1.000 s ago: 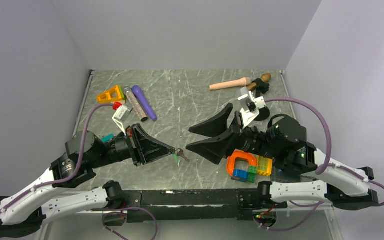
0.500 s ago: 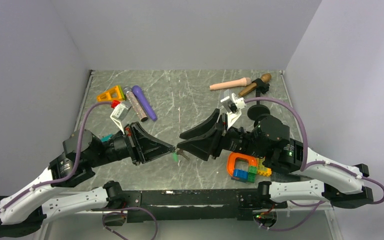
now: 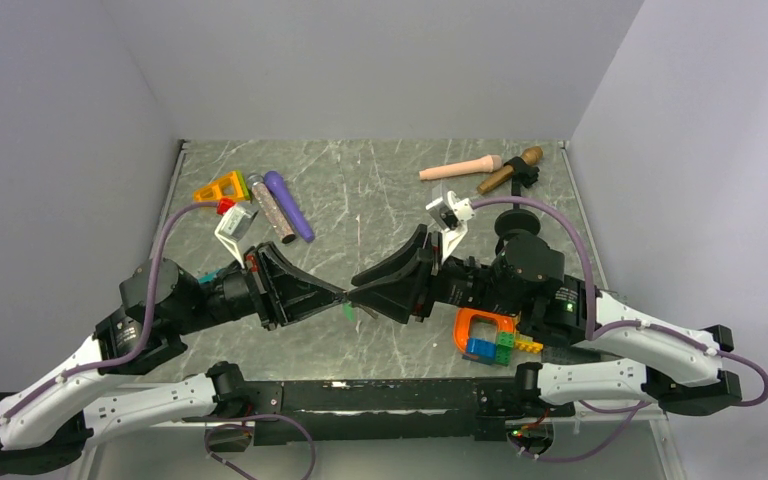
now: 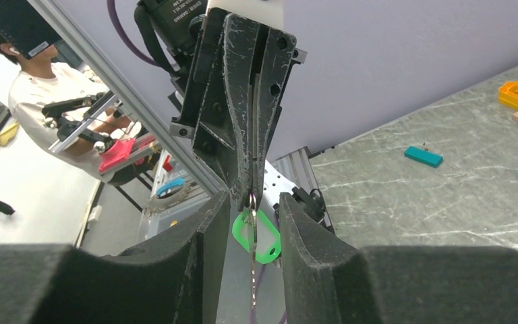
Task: Remove the keys from the keyring
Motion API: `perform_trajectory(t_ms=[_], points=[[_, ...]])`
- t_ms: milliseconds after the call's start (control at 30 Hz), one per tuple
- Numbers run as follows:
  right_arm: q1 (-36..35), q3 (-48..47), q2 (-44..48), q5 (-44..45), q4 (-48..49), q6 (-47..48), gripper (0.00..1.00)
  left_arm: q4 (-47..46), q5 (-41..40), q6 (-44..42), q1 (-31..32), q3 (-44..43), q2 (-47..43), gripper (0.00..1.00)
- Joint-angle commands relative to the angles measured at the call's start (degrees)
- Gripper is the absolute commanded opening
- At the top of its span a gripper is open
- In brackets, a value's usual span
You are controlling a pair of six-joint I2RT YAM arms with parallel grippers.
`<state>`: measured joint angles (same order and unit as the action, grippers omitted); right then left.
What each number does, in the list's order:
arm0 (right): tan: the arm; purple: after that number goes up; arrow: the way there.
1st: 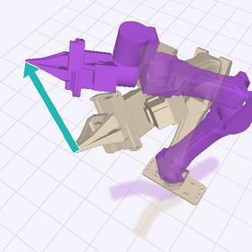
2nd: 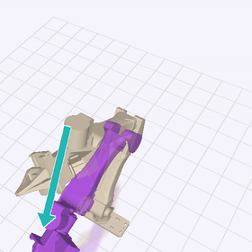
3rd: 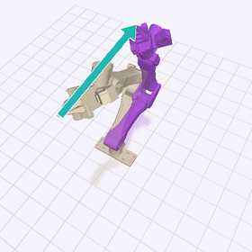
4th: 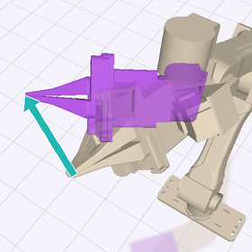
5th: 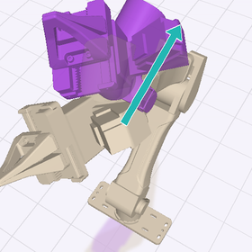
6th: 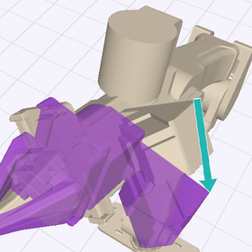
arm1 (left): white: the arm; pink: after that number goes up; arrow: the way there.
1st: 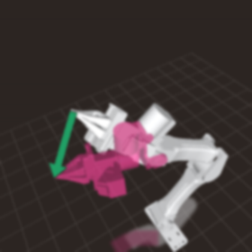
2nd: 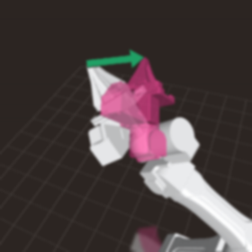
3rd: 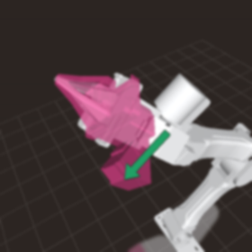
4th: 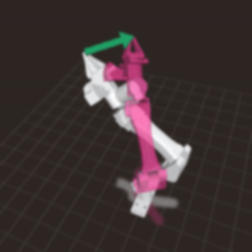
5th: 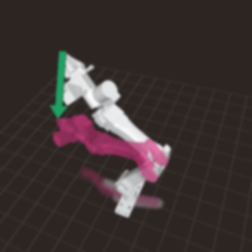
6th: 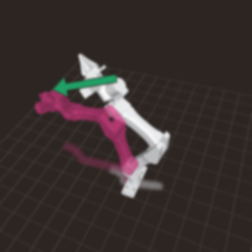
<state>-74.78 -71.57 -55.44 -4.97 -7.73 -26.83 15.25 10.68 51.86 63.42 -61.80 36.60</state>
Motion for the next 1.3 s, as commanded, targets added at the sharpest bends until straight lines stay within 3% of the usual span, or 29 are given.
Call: perform_trajectory(t_ms=[0,200,833,1100,1200,1267], points=[[-0.1,-0.2,-0.1,-0.8,1.7,-0.8,0.36,-2.5,0.0,-1.1,0.2,-2.1,-0.3,0.0],[-0.1,0.0,-0.3,-1.2,1.9,-1.1,0.3,-2.0,-0.7,-1.6,0.2,-2.4,-0.5,0.0],[0.0,0.6,-0.3,-1.1,2.8,-1.8,0.25,-2.8,-1.2,-2.3,0.2,-2.2,-1.1,0.0],[0.0,0.4,-1.0,-1.0,3.3,-1.5,0.02,-3.0,-2.1,-2.4,0.2,-1.1,-1.7,0.0],[0.0,0.5,-1.2,-1.2,3.5,-1.6,0.0,-2.7,-2.2,-2.7,0.2,-1.0,-1.3,0.0],[0.0,0.7,-1.0,-1.2,3.3,-1.6,0.0,-1.3,-2.3,-3.4,0.2,-1.5,-0.8,0.11]])
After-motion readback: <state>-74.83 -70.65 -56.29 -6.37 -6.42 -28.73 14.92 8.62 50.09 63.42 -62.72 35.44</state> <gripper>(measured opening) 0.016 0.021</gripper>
